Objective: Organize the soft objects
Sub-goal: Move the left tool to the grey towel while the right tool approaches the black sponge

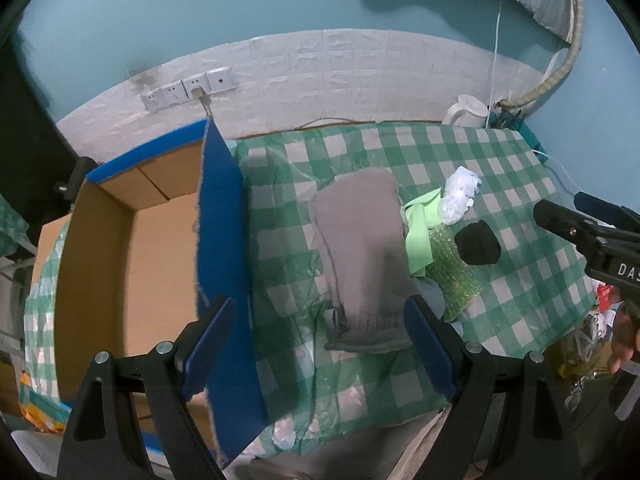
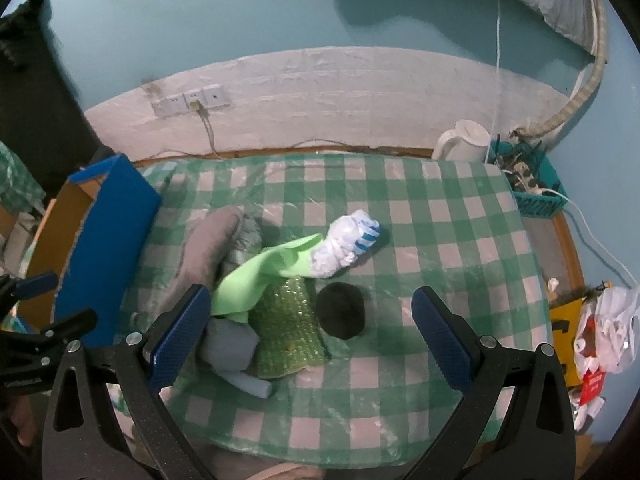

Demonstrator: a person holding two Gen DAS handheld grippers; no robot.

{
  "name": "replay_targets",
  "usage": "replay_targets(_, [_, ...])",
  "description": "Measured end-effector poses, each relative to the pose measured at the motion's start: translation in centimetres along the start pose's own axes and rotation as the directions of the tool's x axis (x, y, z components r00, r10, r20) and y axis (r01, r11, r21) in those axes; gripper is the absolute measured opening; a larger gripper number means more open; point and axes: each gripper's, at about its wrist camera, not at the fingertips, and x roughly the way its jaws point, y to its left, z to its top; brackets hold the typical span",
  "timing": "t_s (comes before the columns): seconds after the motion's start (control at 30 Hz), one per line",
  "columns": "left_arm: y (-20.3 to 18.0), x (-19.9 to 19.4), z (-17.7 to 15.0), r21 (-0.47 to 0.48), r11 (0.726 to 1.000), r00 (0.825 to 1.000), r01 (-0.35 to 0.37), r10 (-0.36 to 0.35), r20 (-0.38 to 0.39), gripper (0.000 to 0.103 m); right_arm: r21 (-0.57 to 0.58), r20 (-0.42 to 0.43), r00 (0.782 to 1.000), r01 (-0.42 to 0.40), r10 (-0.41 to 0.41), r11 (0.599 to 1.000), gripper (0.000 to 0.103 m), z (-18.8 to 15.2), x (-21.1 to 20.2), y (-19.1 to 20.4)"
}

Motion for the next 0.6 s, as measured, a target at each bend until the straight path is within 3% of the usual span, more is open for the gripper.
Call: replay_targets(0.6, [-2.4, 5.4, 2.1, -0.006, 1.0, 0.997, 0.016, -0.017, -0.077, 0.087, 0.013, -0.141, 0.989, 0.041, -0.039, 0.999, 0.098, -0.4, 8.6, -3.0])
